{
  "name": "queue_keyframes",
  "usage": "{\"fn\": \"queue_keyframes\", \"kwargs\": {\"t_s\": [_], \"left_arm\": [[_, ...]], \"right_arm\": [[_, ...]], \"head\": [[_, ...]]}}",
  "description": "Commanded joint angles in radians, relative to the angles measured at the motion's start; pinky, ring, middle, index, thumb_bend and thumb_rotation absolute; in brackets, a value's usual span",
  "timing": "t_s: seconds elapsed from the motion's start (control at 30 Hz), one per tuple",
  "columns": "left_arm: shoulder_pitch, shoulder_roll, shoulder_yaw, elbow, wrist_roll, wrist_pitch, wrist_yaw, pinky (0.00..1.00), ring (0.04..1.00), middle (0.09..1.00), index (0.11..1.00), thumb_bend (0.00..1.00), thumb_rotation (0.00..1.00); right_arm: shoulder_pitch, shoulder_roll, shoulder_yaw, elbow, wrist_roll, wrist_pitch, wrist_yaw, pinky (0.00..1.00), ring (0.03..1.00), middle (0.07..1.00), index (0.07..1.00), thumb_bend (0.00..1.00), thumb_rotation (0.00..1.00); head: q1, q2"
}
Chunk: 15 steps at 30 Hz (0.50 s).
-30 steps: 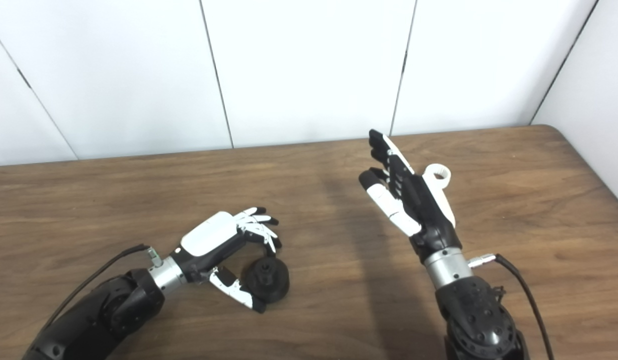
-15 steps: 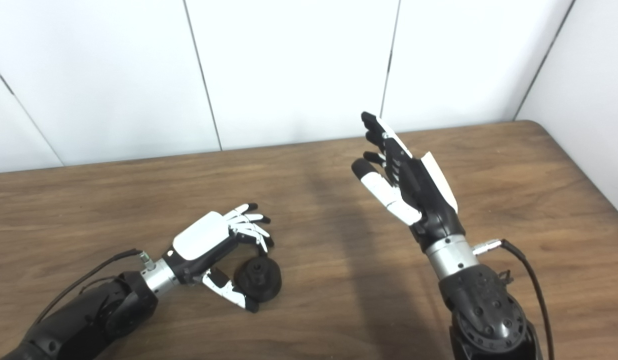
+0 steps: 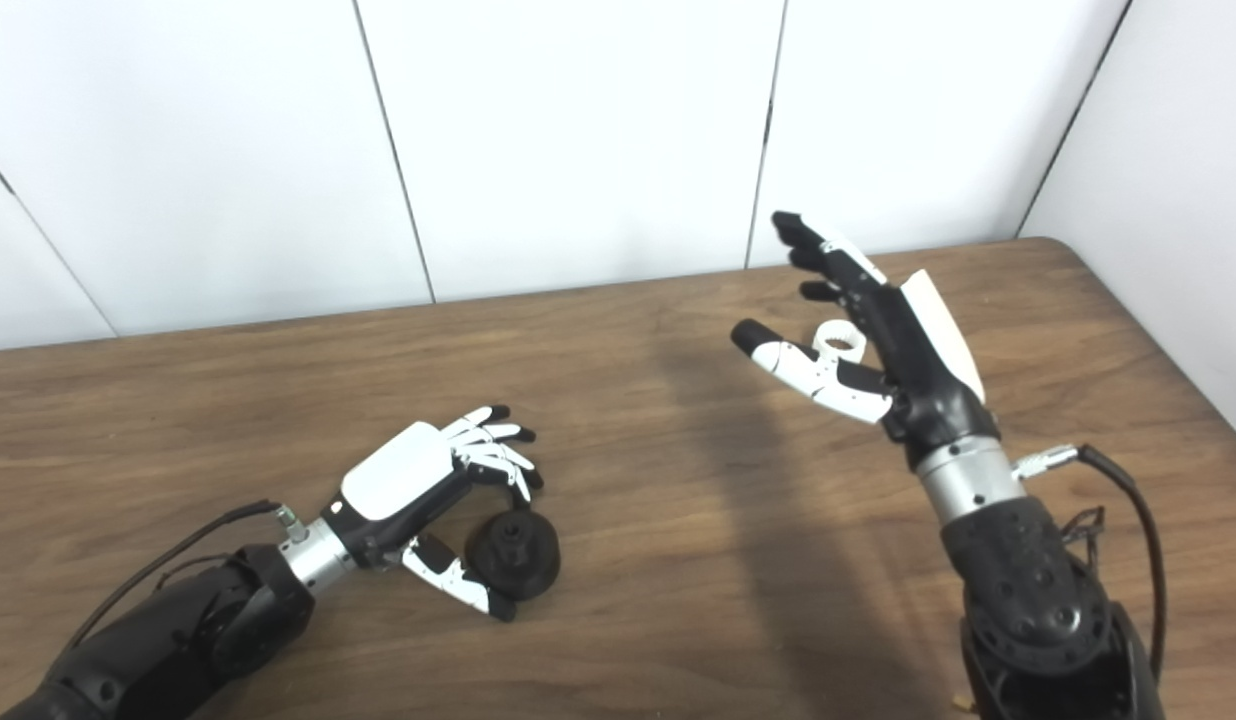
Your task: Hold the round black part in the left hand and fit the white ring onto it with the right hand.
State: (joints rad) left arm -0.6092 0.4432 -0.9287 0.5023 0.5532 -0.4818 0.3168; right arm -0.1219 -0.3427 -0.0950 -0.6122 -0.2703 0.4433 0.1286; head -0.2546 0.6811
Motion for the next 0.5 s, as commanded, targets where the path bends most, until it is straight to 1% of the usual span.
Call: {"fn": "queue_keyframes", "kwargs": {"t_s": [0.0,0.07,0.13,0.2,0.3,0.37,0.43,0.47], "left_arm": [[0.001,0.011,-0.028,0.056,0.041,0.012,-0.042,0.98,0.881,0.728,0.483,0.52,0.05],[0.0,0.01,-0.032,0.062,0.043,0.012,-0.028,0.98,0.881,0.727,0.483,0.52,0.05],[-0.001,0.009,-0.036,0.065,0.041,0.012,-0.017,0.98,0.879,0.724,0.483,0.52,0.05],[-0.001,0.009,-0.042,0.067,0.037,0.012,-0.013,0.98,0.881,0.725,0.483,0.52,0.05],[0.0,0.011,-0.042,0.062,0.029,0.012,-0.02,0.99,0.88,0.727,0.483,0.52,0.05],[0.001,0.012,-0.043,0.06,0.025,0.012,-0.021,0.99,0.882,0.73,0.483,0.52,0.05],[0.0,0.013,-0.045,0.06,0.025,0.012,-0.021,1.0,0.883,0.73,0.483,0.52,0.05],[0.0,0.014,-0.044,0.058,0.027,0.012,-0.021,1.0,0.884,0.732,0.483,0.52,0.05]], "right_arm": [[-0.042,-0.051,-0.011,0.019,-0.067,-0.03,-0.023,0.81,0.883,0.897,0.873,0.48,0.35],[-0.055,-0.082,-0.007,0.069,-0.127,-0.046,-0.03,0.79,0.869,0.885,0.863,0.51,0.32],[-0.069,-0.108,-0.009,0.127,-0.153,-0.07,-0.036,0.78,0.855,0.874,0.854,0.54,0.26],[-0.082,-0.127,-0.011,0.175,-0.167,-0.082,-0.039,0.77,0.852,0.868,0.846,0.57,0.22],[-0.109,-0.161,-0.003,0.243,-0.193,-0.093,-0.035,0.77,0.849,0.863,0.841,0.62,0.21],[-0.126,-0.184,0.007,0.285,-0.211,-0.11,-0.03,0.74,0.841,0.858,0.843,0.66,0.21],[-0.139,-0.206,0.019,0.32,-0.233,-0.131,-0.03,0.73,0.839,0.858,0.843,0.67,0.22],[-0.149,-0.221,0.029,0.343,-0.248,-0.143,-0.03,0.73,0.845,0.86,0.84,0.69,0.2]], "head": [[0.001,0.0],[-0.01,-0.006],[-0.014,-0.01],[-0.017,-0.013],[-0.03,-0.018],[-0.039,-0.019],[-0.043,-0.022],[-0.045,-0.024]]}}
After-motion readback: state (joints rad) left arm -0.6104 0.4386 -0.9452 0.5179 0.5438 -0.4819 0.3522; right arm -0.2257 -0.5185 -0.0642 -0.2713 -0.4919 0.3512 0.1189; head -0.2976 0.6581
